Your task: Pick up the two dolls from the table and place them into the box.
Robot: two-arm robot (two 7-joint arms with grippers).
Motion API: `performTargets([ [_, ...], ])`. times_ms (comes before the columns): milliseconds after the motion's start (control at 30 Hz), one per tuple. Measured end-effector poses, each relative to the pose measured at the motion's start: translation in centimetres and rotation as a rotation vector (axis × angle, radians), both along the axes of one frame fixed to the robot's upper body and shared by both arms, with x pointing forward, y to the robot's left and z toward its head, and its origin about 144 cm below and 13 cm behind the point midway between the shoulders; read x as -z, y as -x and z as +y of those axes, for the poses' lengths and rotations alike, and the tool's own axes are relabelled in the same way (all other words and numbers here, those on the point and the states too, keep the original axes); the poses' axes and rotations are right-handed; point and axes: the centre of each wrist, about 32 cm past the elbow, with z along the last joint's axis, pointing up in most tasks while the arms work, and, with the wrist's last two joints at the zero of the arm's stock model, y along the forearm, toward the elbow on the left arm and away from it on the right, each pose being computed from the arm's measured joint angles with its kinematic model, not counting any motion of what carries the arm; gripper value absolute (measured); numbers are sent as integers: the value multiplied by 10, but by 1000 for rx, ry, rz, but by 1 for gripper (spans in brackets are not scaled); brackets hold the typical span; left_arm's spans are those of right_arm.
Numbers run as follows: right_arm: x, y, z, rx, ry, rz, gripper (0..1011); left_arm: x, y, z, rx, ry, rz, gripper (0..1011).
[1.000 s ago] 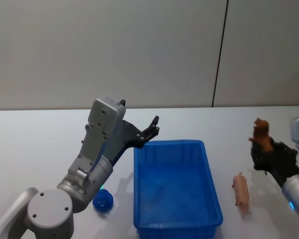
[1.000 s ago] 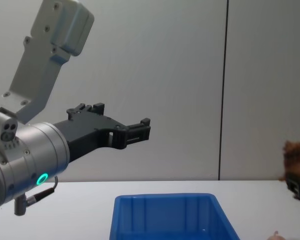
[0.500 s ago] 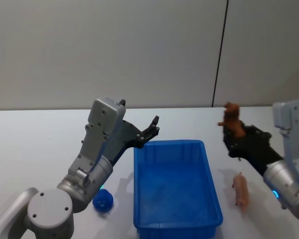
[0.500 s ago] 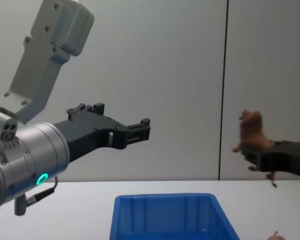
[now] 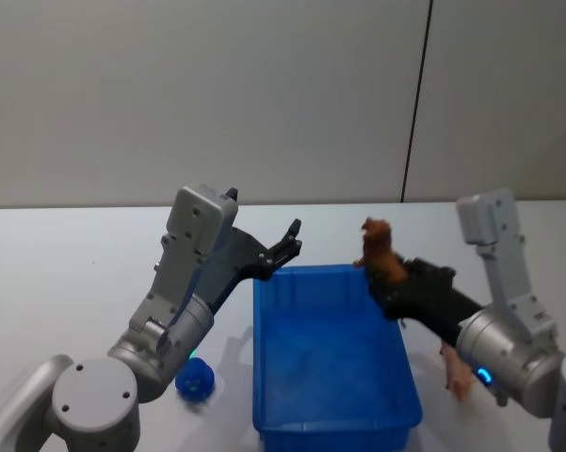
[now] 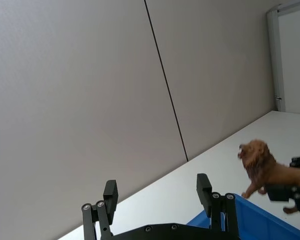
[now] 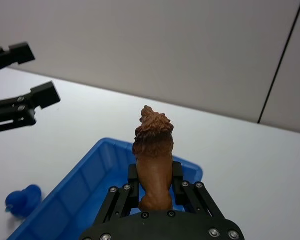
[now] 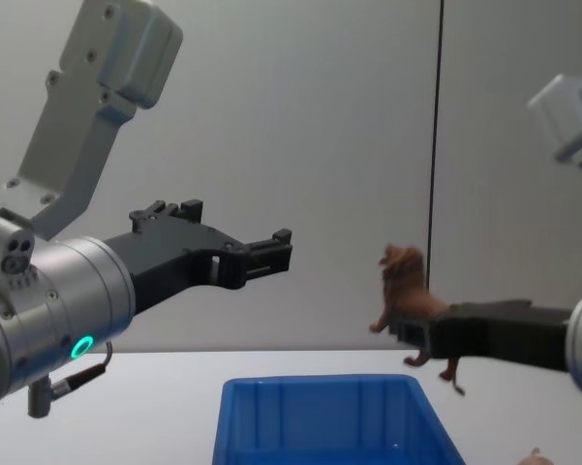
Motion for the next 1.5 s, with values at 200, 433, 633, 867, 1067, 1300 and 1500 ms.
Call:
performTargets([
  [200,2,-1,8,-33,26,74,362,0,0,0,0,0,0,1001],
  [433,4,-1,15,-56,46,128,518,0,0,0,0,0,0,1001],
  [633,5,-1,19,-67,57,155,715,0,0,0,0,0,0,1001],
  [867,5,-1,20,-72,62,166,909,0,0,0,0,0,0,1001],
  [1067,0,-1,16,-59,59,134,1001,0,0,0,0,0,0,1001],
  [1300,-6,3,4,-11,50,87,1001,0,0,0,0,0,0,1001],
  [1500,-10,13,-16,67,37,68,1001,0,0,0,0,0,0,1001],
])
